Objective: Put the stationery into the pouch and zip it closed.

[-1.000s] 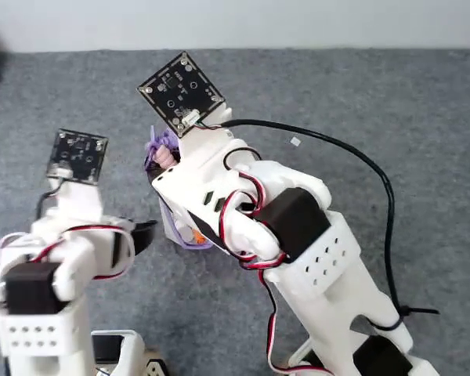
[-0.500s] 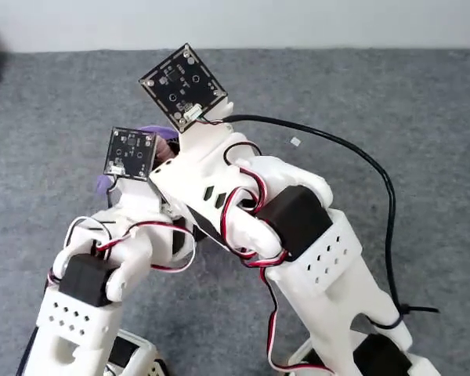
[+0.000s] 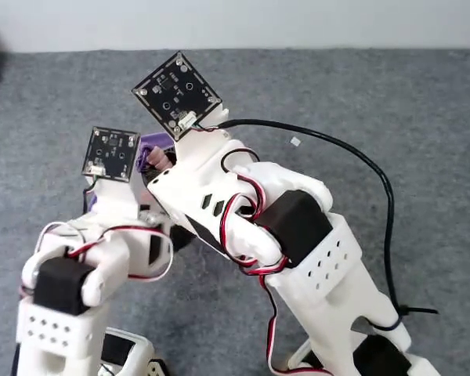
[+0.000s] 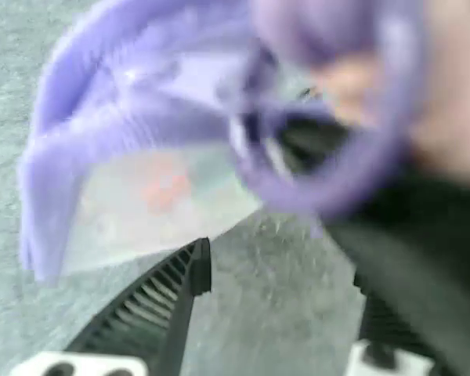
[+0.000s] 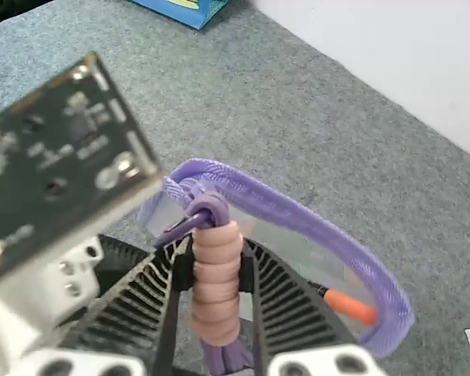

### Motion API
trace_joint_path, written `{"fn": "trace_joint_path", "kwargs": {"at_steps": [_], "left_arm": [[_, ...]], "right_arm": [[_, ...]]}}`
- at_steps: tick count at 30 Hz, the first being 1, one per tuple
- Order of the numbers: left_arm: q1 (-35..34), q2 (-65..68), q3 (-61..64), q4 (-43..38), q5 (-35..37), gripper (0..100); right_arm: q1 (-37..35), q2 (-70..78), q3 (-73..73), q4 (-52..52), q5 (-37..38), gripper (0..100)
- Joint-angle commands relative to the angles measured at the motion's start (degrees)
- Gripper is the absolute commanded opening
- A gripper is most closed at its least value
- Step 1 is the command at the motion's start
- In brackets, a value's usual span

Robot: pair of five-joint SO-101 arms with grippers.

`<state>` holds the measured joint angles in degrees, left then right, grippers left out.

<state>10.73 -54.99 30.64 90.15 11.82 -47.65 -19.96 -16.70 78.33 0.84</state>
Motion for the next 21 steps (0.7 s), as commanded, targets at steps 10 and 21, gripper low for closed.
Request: {"fn": "trace_joint_path", "kwargs": {"at_steps": [10, 21], "left_arm": [[-8.97, -5.63, -14.55, 10.20, -18.55, 31], [-24.88, -9.05, -12.97, 6.15, -35.69, 31]], "right_arm": [[-0.31, -0.04, -2.46, 0.13, 0.44, 0.7], [-2.77, -0.48, -2.37, 5.76, 0.79, 0.7]]}}
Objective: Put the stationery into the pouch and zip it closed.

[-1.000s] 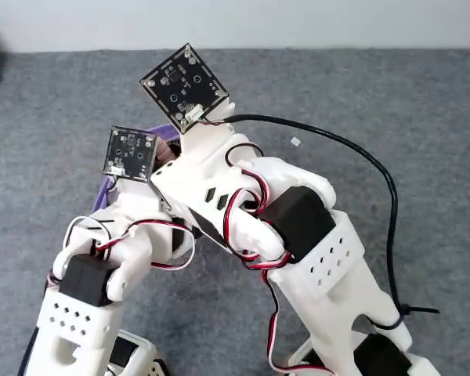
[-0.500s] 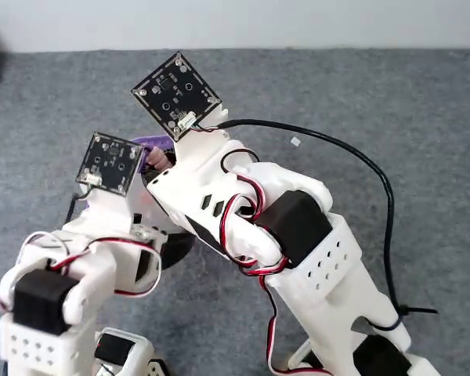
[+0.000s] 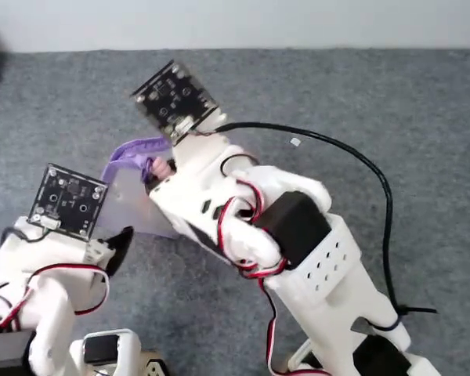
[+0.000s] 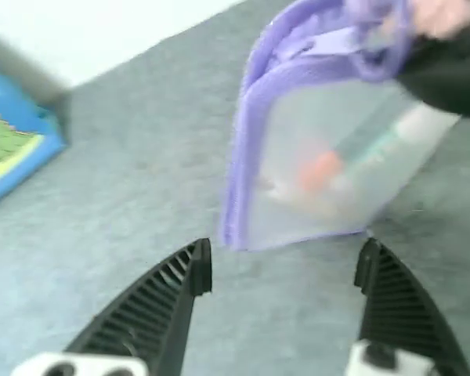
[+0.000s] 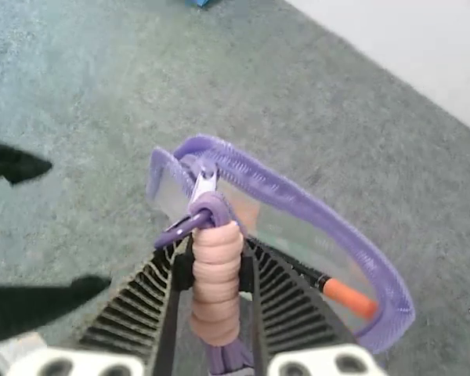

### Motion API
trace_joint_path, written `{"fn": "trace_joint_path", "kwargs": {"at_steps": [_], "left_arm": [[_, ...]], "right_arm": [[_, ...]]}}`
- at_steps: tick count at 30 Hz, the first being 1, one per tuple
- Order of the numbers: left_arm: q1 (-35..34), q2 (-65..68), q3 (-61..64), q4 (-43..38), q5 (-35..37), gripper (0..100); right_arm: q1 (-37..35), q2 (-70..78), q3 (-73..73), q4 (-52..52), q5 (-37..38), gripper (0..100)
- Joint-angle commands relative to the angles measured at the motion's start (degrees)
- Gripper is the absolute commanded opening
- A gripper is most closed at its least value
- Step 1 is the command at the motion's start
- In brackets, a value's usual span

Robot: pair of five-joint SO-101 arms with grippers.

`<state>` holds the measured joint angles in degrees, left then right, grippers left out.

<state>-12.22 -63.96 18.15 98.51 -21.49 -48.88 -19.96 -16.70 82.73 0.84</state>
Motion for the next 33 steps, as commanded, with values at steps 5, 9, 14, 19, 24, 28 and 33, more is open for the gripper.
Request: {"fn": "trace_joint_path", "kwargs": {"at_steps": [5, 9, 14, 19, 24, 28, 33], "left_arm": [[-2.20, -0.18, -0.66, -5.63, -2.37, 31], [-2.20, -0.18, -0.75, -8.00, -2.46, 31], [-1.49, -0.26, -0.84, -7.91, -5.54, 31], [1.05, -0.35, -0.84, -7.82, -5.54, 31], [6.42, -0.35, -0.75, -5.71, -5.54, 31], [10.37, -0.35, -0.57, -3.87, -5.27, 31], [11.16, -0.35, -0.40, -4.22, -3.60, 31]], "right_arm": [[-2.95, -0.04, -2.37, 2.59, 0.79, 0.7], [-2.95, 0.04, -2.37, 2.68, 1.05, 0.7], [-2.77, -0.48, 0.70, 2.51, 5.10, 0.7], [-2.86, -0.57, 1.76, 2.07, 5.63, 0.7], [-2.77, -0.57, 1.76, 2.24, 5.71, 0.7], [-2.95, -0.57, 1.76, 2.68, 5.71, 0.7], [-2.95, -0.57, 1.85, 3.47, 7.38, 0.7]]}}
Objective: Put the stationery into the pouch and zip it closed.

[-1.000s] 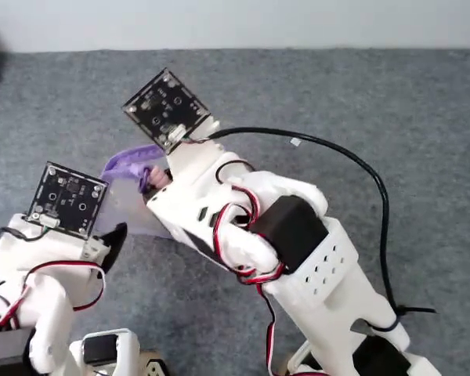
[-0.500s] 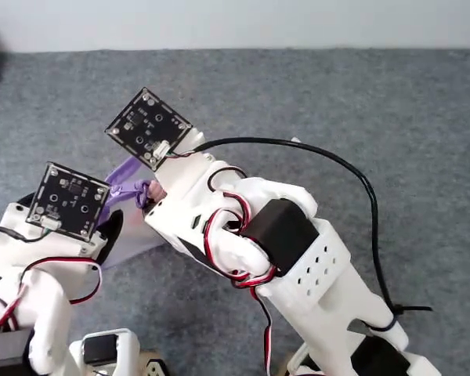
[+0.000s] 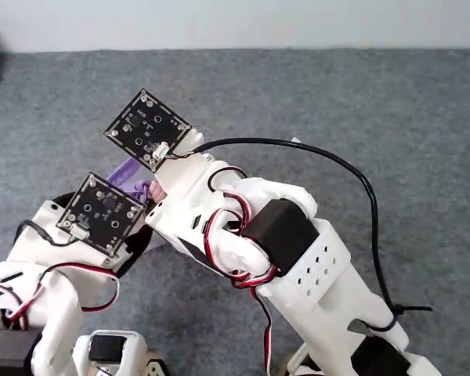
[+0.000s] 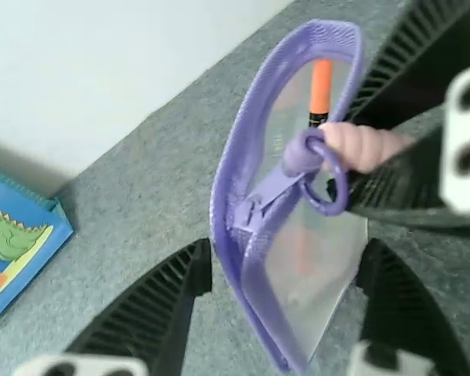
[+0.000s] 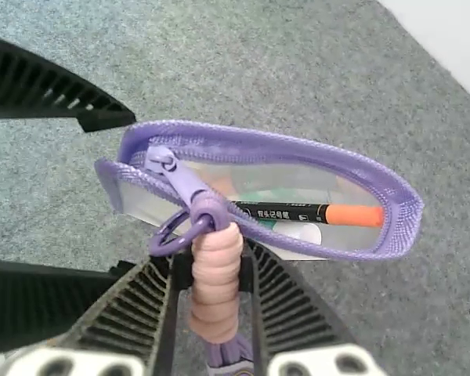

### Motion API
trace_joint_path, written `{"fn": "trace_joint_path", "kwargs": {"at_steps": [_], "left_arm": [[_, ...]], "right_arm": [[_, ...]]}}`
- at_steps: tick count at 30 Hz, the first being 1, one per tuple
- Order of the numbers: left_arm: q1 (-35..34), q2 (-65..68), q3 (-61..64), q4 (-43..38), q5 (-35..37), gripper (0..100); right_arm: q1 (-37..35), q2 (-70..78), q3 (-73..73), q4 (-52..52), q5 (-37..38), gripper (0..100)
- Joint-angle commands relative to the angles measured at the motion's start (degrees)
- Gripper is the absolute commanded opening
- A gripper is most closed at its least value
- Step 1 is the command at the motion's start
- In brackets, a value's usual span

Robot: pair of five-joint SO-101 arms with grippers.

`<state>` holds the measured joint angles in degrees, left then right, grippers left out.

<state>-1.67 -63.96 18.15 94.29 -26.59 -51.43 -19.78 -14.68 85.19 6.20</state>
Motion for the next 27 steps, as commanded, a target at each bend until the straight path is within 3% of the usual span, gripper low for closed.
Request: {"fn": "trace_joint_path", "kwargs": {"at_steps": [1, 15, 24, 27], "left_arm": [[0.62, -0.35, -0.40, 0.00, 1.93, 31], [-3.43, -0.26, 4.97, -6.07, 4.92, 31], [5.71, -0.35, 6.99, -5.80, 8.09, 30], [5.80, -0.35, 6.99, -5.63, 8.88, 24]], "right_arm": [[-0.40, -0.75, -0.18, 1.71, 2.73, 0.7], [-2.59, -3.03, -0.18, 3.91, 3.25, 0.7], [-2.33, -3.38, -0.26, 3.91, 3.25, 0.7], [-2.24, -3.38, -0.44, 3.91, 3.25, 0.7]]}}
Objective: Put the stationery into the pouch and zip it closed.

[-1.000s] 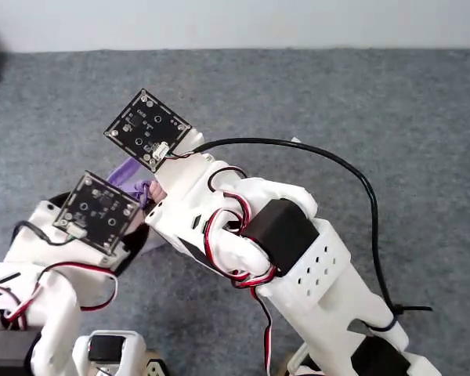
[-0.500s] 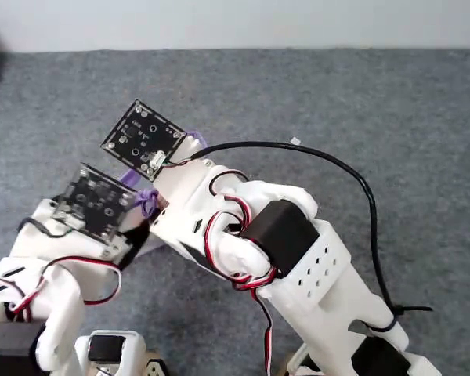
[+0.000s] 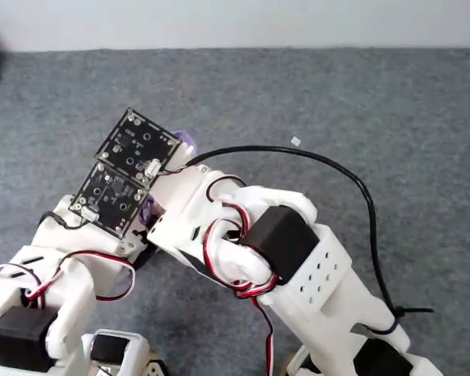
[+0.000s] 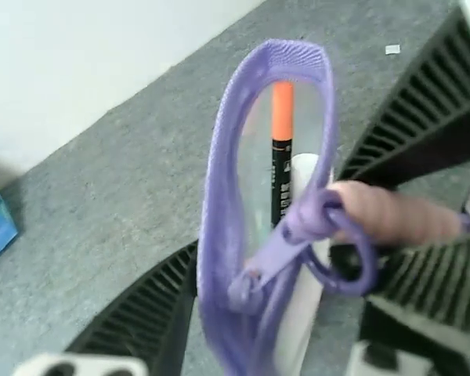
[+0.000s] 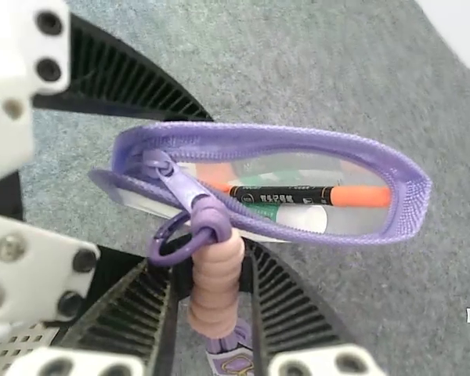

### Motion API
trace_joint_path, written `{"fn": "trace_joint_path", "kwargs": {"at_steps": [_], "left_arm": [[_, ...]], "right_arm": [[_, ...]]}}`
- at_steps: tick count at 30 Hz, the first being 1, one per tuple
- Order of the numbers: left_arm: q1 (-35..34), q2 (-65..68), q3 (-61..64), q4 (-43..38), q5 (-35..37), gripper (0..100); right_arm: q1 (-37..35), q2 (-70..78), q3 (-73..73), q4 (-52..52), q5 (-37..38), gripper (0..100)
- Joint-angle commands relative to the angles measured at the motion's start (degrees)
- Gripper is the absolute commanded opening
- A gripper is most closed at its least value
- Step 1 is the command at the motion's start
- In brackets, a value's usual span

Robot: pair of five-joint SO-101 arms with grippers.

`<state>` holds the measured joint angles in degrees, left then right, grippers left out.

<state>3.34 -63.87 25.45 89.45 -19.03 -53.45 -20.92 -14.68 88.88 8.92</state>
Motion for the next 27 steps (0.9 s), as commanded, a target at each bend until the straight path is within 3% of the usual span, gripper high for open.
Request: {"fn": "trace_joint_path", "kwargs": {"at_steps": [1, 6, 15, 27], "left_arm": [[0.53, -0.44, -0.31, -0.79, 1.23, 20], [0.53, -0.44, -0.66, -0.79, 1.23, 2], [0.44, -0.44, -0.75, -0.79, 6.24, 1], [0.62, -0.53, -0.84, -0.79, 6.42, 1]], "right_arm": [[-0.13, -2.24, -0.44, 0.22, 0.44, 0.7], [3.56, -2.24, -0.44, -0.84, 0.44, 0.7], [11.91, -1.71, -0.44, -10.33, 0.53, 0.7], [20.44, 1.45, 1.76, -23.34, 0.53, 0.7]]}}
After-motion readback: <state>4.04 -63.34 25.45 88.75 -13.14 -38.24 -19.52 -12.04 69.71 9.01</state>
